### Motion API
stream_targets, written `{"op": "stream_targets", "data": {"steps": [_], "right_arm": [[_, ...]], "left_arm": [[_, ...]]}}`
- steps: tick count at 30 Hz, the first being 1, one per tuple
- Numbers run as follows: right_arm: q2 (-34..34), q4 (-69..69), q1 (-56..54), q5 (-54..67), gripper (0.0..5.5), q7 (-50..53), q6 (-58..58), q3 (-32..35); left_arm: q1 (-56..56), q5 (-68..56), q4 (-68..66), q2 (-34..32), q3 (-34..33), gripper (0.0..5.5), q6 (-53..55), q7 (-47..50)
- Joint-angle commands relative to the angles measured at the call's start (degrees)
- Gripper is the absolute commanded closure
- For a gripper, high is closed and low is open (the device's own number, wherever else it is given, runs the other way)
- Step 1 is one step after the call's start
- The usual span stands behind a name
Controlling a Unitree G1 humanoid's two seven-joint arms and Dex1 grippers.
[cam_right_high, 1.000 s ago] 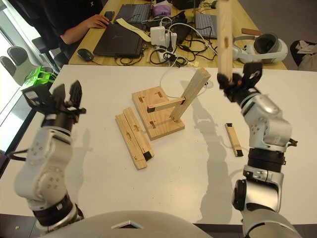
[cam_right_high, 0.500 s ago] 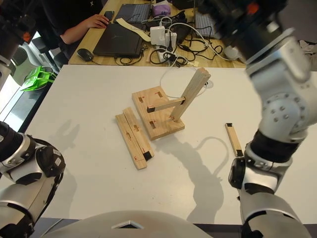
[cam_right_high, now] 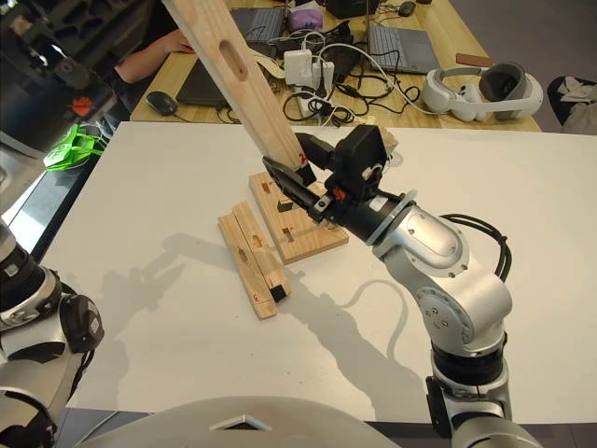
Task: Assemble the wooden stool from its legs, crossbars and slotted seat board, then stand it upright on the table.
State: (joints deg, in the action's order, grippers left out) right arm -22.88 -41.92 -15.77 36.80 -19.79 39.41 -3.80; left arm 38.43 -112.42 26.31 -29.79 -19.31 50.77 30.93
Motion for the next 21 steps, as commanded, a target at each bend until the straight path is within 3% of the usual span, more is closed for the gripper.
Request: {"op": "stream_targets", "data": {"steps": [1, 6, 14, 21], "right_arm": [[0.59, -1.83, 1.25, 1.81, 3.41, -1.68, -0.45, -1.09], [-1.04, -2.43, 3.16, 4.73, 3.41, -3.93, 0.38, -0.27], [-3.74, -0.33, 3.06, 2.89, 3.41, -6.17, -1.43, 0.73], [-3.96, 0.79, 2.61, -4.0, 3.41, -7.47, -5.94, -1.03]], "left_arm": [[-1.56, -0.54, 0.82, -2.77, 3.28, 3.2, -3.41, 1.68], [-3.07, -0.11, 1.51, -6.06, 5.08, 3.2, -6.63, 1.73], [-5.7, -0.27, 4.86, -8.97, 6.43, 4.36, -9.03, -1.71], [-8.29, -0.53, 6.18, -10.35, 7.81, 4.48, -10.8, -3.1]]}}
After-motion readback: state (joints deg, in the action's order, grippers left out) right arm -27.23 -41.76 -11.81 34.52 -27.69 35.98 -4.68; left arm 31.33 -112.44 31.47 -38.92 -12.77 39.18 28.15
